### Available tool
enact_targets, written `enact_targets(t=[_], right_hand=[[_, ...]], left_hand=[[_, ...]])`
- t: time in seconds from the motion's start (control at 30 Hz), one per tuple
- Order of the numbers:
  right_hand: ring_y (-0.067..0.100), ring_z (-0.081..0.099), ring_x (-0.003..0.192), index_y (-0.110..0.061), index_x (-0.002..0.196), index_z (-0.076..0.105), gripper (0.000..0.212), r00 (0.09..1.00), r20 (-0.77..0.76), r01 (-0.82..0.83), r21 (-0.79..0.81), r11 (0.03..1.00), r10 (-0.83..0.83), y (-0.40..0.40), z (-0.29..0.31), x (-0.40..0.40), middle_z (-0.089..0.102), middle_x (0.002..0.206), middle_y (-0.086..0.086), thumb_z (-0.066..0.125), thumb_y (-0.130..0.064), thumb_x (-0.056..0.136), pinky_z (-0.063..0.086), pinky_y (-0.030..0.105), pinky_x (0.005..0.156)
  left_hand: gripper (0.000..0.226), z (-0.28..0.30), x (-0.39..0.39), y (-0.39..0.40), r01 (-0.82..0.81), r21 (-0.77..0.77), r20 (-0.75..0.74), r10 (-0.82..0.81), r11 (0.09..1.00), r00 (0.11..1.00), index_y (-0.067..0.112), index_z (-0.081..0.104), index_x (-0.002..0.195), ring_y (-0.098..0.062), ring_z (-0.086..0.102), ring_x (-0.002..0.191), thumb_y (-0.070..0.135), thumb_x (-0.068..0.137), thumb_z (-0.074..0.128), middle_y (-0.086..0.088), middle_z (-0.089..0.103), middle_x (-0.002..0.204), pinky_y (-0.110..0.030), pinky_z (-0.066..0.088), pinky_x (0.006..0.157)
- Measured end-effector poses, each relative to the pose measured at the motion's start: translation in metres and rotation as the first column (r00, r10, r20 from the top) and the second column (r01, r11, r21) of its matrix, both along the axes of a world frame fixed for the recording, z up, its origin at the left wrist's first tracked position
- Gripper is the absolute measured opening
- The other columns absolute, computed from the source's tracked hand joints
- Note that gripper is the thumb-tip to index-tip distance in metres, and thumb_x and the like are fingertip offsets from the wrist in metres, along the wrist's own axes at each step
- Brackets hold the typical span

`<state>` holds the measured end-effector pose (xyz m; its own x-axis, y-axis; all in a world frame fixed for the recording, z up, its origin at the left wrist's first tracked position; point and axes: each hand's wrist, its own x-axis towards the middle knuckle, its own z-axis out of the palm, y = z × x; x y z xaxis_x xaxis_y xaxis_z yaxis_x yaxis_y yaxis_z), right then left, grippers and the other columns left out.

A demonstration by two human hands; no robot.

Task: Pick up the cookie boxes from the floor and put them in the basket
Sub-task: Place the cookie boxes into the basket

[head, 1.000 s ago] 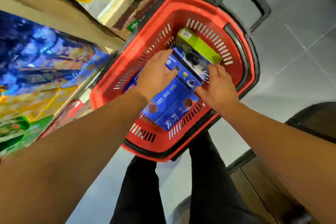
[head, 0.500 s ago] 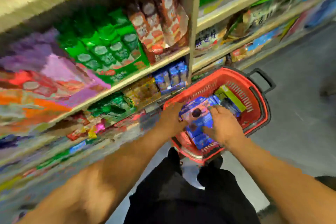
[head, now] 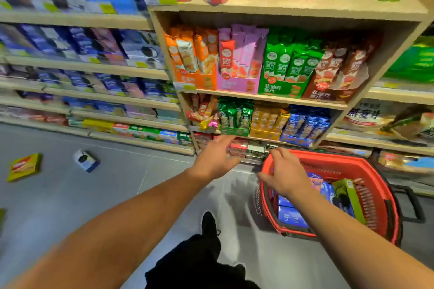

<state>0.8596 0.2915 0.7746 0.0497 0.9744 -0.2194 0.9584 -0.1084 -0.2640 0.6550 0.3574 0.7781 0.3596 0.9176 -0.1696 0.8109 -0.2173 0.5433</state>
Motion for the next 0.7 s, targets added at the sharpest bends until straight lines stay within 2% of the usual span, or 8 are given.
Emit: enact_targets(t=[0.17,0.3,0.43,0.6,0.7], right_hand=[[0.030,0.041,0.126,-0.012,0.139,0.042,0.080,0.986,0.036,-0.163,-0.016,0.987,0.163,0.000,0.006,-0.061,0.045,0.138,0.009,0.060,-0.060,0.077,0.036,0.036,0.107],[0.032,0.035,0.135,-0.013,0.147,0.033,0.087,0.959,0.049,-0.276,-0.052,0.960,0.278,0.006,0.006,-0.117,0.035,0.150,0.010,0.057,-0.063,0.079,0.034,0.038,0.111],[0.031,0.039,0.131,-0.015,0.145,0.035,0.084,0.909,0.067,-0.407,-0.075,0.910,0.412,0.019,0.007,-0.191,0.039,0.146,0.009,0.056,-0.063,0.080,0.037,0.039,0.108],[0.031,0.040,0.130,-0.016,0.141,0.039,0.079,0.853,0.061,-0.514,-0.076,0.855,0.518,0.033,0.007,-0.297,0.041,0.143,0.008,0.057,-0.061,0.079,0.039,0.040,0.106],[0.030,0.038,0.132,-0.017,0.145,0.035,0.082,0.839,0.016,-0.542,-0.078,0.837,0.544,0.042,0.007,-0.367,0.037,0.146,0.007,0.059,-0.059,0.080,0.037,0.039,0.108]], left_hand=[[0.071,0.013,-0.081,-0.034,-0.174,0.011,-0.010,0.174,0.985,0.985,0.017,0.037,0.146,-0.022,0.039,0.136,0.043,0.085,0.061,-0.006,0.041,0.148,-0.034,0.031,0.111],[0.069,0.010,-0.143,-0.060,-0.311,-0.025,0.027,0.312,0.950,0.950,0.020,0.039,0.144,-0.022,0.041,0.134,0.043,0.083,0.062,-0.004,0.043,0.147,-0.032,0.033,0.109],[0.068,0.001,-0.215,-0.083,-0.456,-0.026,0.000,0.456,0.890,0.890,0.020,0.038,0.145,-0.018,0.037,0.137,0.040,0.085,0.063,-0.003,0.039,0.150,-0.029,0.028,0.111],[0.068,-0.010,-0.307,-0.103,-0.548,-0.065,-0.033,0.547,0.834,0.836,0.023,0.036,0.146,-0.019,0.038,0.135,0.043,0.087,0.063,-0.002,0.037,0.151,-0.026,0.028,0.109],[0.068,-0.016,-0.369,-0.103,-0.585,-0.078,-0.041,0.583,0.807,0.811,0.023,0.035,0.147,-0.019,0.037,0.136,0.042,0.088,0.062,-0.003,0.037,0.151,-0.026,0.028,0.109]])
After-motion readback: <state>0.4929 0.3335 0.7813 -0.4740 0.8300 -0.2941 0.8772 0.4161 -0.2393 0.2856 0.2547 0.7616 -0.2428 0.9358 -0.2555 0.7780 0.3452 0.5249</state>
